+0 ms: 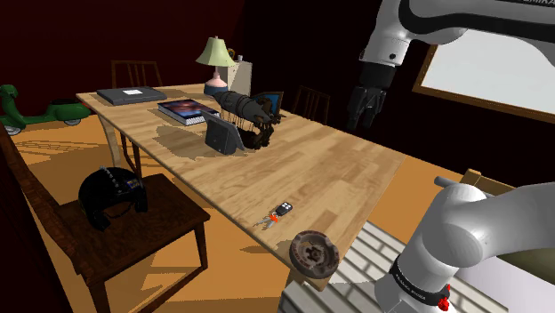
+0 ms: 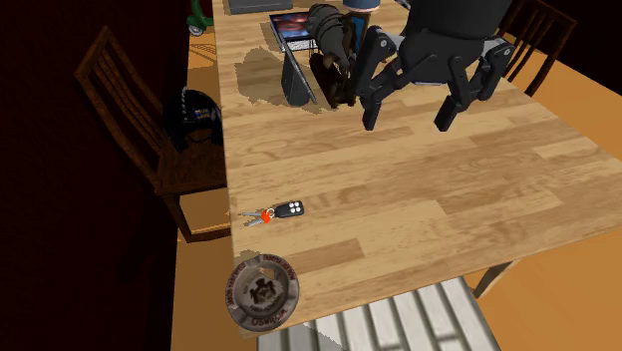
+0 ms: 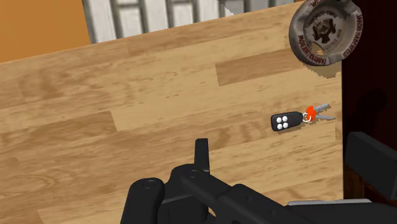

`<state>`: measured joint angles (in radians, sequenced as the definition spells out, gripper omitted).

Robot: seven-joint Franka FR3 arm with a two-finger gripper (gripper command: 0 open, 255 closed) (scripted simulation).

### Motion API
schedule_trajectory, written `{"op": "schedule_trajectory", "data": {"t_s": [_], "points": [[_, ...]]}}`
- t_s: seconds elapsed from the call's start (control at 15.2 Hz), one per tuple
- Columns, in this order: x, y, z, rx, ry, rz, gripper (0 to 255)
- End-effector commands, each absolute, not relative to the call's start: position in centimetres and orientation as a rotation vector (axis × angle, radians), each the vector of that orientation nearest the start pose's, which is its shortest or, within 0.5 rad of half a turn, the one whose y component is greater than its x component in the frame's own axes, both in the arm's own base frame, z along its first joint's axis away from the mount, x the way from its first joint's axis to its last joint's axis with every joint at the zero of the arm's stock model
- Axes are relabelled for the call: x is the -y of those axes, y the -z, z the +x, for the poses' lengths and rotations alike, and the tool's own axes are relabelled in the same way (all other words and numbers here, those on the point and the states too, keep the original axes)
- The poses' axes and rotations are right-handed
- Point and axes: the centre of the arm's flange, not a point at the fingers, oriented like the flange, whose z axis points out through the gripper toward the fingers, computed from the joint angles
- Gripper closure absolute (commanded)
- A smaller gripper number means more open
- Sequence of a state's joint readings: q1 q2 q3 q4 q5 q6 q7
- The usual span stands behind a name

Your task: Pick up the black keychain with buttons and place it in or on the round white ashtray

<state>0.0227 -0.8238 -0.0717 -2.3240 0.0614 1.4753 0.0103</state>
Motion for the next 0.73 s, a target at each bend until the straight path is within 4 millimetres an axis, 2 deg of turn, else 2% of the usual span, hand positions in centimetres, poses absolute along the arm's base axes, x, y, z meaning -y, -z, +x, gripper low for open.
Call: {"op": "schedule_trajectory", "data": {"t_s": [0.0,0.66], "points": [[1.5,-60.8,28.7,-0.046,-0.038,-3.027,0],[-6.6,-50.6,32.2,-0.347,-0.032,-3.059,0]]}}
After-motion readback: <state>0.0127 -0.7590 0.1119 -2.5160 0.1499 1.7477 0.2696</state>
